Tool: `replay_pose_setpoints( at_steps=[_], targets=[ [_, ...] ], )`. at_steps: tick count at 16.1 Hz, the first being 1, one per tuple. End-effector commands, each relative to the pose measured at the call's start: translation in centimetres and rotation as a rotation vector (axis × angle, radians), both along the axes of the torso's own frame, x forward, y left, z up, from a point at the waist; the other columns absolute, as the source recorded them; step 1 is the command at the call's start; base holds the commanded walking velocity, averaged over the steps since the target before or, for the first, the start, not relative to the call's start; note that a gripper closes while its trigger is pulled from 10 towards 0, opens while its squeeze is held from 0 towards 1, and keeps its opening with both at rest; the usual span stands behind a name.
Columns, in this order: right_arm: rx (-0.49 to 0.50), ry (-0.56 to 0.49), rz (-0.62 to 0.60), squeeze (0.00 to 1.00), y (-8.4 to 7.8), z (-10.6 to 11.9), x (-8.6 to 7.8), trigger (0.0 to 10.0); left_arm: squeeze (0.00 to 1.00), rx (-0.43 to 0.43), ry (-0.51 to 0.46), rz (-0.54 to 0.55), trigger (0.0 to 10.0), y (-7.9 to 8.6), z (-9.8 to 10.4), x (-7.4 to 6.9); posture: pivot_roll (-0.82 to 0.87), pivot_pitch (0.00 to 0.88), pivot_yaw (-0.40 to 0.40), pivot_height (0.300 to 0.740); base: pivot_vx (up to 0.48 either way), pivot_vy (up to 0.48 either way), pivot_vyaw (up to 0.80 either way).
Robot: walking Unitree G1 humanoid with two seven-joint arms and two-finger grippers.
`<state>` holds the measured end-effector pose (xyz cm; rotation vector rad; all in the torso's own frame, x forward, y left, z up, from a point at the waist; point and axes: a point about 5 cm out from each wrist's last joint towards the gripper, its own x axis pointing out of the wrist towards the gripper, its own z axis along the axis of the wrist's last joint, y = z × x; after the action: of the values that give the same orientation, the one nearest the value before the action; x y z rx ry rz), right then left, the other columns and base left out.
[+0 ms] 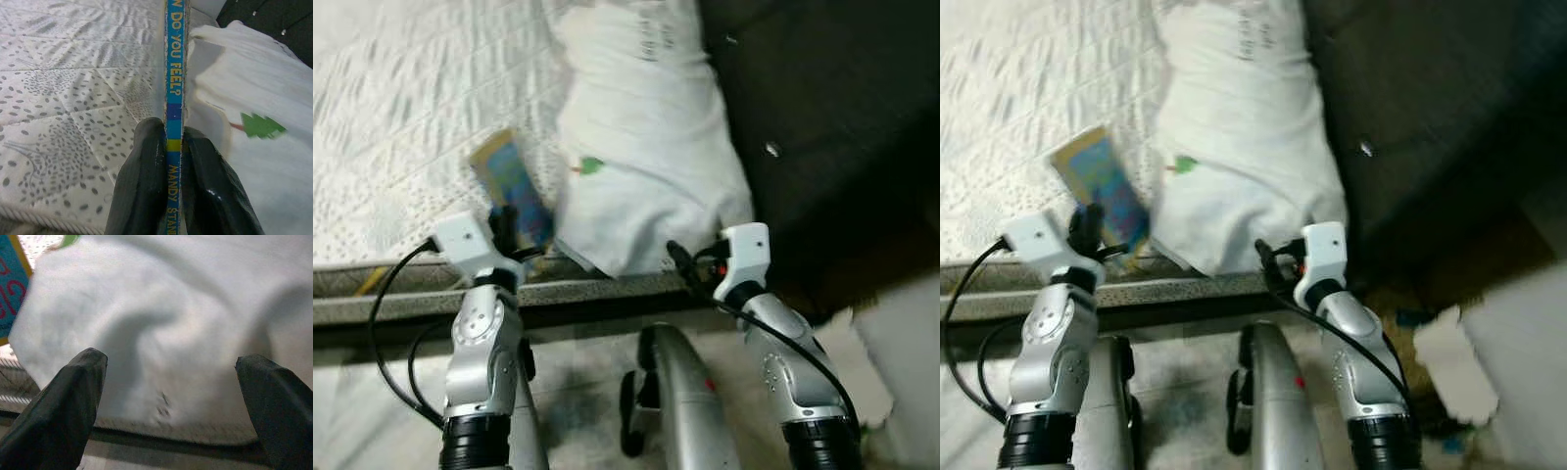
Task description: Clean up the room
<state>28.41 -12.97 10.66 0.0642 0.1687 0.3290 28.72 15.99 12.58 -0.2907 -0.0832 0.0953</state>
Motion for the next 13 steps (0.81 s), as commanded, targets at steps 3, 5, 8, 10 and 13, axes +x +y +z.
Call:
replay_pose_setpoints(
  at_steps=[3,5,8,10,13],
  targets=[
    [0.01,0.015,0.01,0.0,0.2,-0.4,-0.1,10.0,0.0,-0.001,-0.008,0.022,10.0,0.4,0.1,-0.1,0.01,0.22,-0.13,0.584,0.388,0.0,0.0],
    [0.015,0.017,0.008,0.0,0.2,-0.5,-0.1,10.0,0.0,-0.006,0.008,0.029,10.0,0.3,0.0,0.0,0.01,0.219,-0.129,0.584,0.0,0.0,0.0],
    [0.022,0.022,-0.001,0.0,0.1,-0.5,-0.1,10.0,0.0,0.004,-0.004,0.032,10.0,0.1,-0.1,0.1,0.0,0.226,-0.132,0.584,0.0,0.0,0.0],
    [0.023,0.025,-0.006,0.0,-0.1,-0.5,-0.2,10.0,0.0,-0.013,0.005,0.054,10.0,-0.1,-0.3,0.3,-0.01,0.229,-0.135,0.584,0.0,0.0,0.0],
    [0.023,0.028,-0.01,0.0,-0.3,-0.5,-0.3,10.0,0.0,-0.018,0.023,0.067,10.0,-0.5,-0.9,0.4,-0.02,0.233,-0.144,0.584,0.0,0.0,0.0]
  ],
)
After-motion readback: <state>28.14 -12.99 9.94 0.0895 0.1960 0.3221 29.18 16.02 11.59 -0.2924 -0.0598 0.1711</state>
